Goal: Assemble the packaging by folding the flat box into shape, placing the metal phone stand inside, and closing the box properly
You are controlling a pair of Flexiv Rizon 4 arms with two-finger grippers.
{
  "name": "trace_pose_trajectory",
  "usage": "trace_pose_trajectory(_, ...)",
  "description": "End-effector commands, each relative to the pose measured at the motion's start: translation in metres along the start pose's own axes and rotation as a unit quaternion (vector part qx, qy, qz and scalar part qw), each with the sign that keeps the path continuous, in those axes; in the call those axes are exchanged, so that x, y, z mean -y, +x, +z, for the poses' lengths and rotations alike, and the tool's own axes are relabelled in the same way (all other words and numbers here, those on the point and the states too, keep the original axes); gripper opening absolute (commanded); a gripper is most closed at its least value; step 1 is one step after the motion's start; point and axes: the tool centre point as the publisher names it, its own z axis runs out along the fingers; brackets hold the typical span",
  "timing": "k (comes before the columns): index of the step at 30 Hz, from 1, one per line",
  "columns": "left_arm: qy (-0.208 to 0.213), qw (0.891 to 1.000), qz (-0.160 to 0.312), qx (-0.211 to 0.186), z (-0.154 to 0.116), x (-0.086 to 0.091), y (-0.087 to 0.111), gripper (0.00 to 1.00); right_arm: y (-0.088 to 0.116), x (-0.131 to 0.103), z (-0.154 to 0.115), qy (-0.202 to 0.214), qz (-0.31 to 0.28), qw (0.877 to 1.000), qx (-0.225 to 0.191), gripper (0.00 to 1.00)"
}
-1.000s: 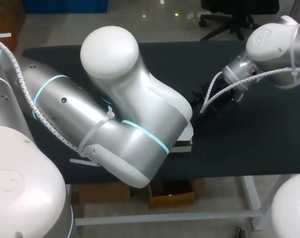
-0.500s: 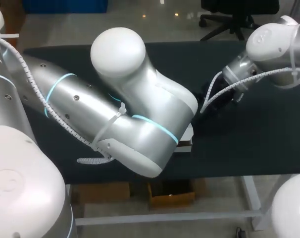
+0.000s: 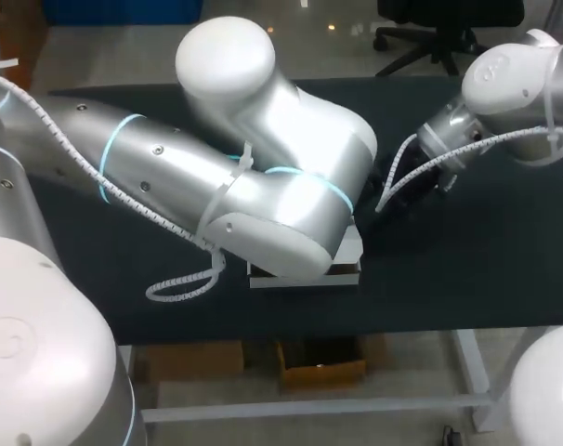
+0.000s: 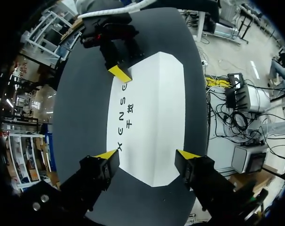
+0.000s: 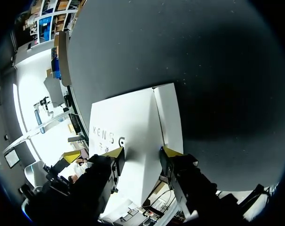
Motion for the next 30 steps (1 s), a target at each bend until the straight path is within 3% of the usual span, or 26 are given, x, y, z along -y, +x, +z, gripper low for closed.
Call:
trace_pose_trajectory(1,0.0,1.0,0.0,-0.015,0.002,0.0,-0.004,0.76,0.0,0.001,0.0,0.0,0.0,1.0,0.0,0.47)
trace_pose_trajectory(8,0.0,1.0,0.002,-0.015,0.009,0.001,-0.002,0.81,0.0,0.001,0.0,0.0,0.0,1.0,0.0,0.46)
trace_pose_trajectory(30,0.0,1.0,0.002,0.021,0.023,0.001,0.002,0.83,0.0,0.001,0.0,0.0,0.0,1.0,0.0,0.45)
